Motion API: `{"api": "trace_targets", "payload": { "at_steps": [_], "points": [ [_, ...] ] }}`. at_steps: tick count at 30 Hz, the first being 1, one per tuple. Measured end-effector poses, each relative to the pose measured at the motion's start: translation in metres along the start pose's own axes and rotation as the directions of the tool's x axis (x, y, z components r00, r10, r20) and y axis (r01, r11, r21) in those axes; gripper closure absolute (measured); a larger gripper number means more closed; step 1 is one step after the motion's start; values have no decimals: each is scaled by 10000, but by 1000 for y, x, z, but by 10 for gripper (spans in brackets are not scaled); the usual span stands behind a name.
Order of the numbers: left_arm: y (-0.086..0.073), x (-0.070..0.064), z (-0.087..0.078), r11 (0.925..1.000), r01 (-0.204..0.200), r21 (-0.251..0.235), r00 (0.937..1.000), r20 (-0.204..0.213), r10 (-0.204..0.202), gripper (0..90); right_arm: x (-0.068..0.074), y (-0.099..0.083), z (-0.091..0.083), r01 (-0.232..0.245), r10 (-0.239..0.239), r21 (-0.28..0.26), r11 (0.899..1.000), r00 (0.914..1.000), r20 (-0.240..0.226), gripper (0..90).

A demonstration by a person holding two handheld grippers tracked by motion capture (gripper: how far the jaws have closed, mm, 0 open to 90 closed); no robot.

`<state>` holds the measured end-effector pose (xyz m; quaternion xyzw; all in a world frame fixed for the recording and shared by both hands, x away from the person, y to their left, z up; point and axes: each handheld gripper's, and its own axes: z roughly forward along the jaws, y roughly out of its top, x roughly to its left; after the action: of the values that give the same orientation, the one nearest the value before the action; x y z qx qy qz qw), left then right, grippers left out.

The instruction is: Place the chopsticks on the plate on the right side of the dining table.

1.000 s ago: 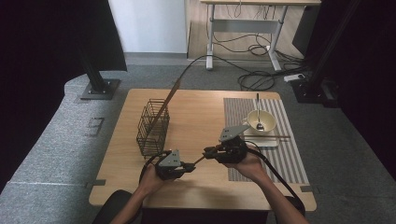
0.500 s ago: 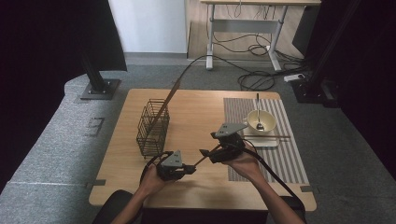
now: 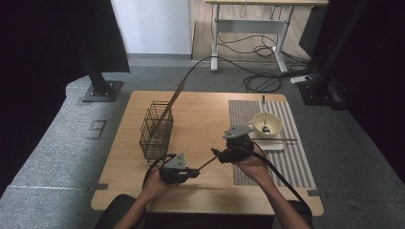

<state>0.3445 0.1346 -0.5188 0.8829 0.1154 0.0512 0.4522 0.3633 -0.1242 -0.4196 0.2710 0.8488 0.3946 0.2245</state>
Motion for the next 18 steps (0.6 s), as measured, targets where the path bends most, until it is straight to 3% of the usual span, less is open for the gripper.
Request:
{"api": "trace_targets", "payload": {
  "at_steps": [10, 14, 18],
  "points": [
    [0, 3, -7, 9985, 177, -511, 9998, -2, -178, 848, -20, -29, 3, -755, 742, 362, 9965, 9966, 356, 179],
    [0, 2, -5, 9995, 102, -301, 9999, 37, -101, 848, -25, -38, 6, -1092, 1082, 471, 9929, 9939, 232, 178],
    [-1, 2, -3, 10000, 31, -28, 10000, 83, -31, 849, -26, -36, 2, -1042, 1043, 534, 9931, 9945, 19, 140]
  ]
}}
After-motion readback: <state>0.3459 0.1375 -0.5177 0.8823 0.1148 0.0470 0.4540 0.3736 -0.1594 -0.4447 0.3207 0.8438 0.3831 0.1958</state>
